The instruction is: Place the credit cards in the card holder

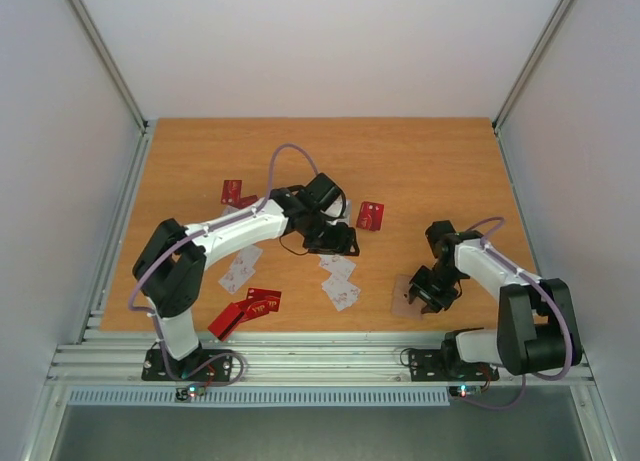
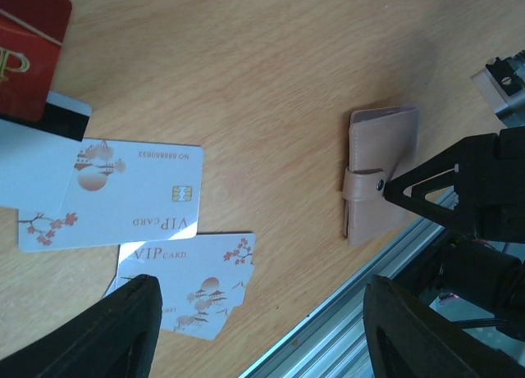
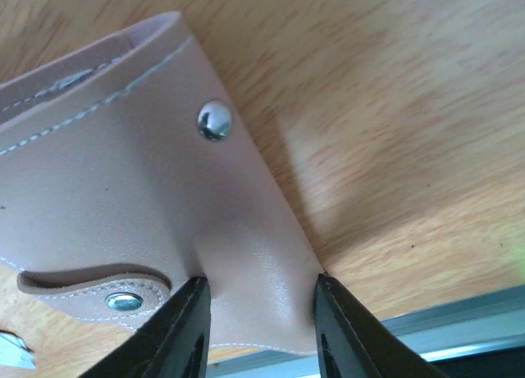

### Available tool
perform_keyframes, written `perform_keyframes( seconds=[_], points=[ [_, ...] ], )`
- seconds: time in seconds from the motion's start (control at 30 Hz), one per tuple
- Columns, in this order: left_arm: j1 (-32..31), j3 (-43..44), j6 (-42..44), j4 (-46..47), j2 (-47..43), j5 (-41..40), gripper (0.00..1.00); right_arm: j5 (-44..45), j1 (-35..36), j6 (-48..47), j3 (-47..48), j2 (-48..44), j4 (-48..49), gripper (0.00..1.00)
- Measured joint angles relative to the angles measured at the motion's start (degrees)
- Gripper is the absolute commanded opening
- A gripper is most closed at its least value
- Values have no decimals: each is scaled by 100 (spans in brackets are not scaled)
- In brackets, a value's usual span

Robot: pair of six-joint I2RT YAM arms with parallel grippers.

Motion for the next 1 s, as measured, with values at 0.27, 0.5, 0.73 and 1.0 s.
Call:
perform_keyframes(
  seconds=[0.27,0.5,0.73,1.0],
  points=[
    [-2,164,136,-31,164,42,64,-162,-17,-138,186,396,-129,11],
    [-2,210,155,-61,254,66,63,-734,-11,-409,245,588,-31,7],
    [0,367,201,-133,249,96,70,-1003,98,-761,621,509,157,2],
    [302,431,105,-234,-216,212,79,-1429,98,-997,1506,98,72,1]
  ],
)
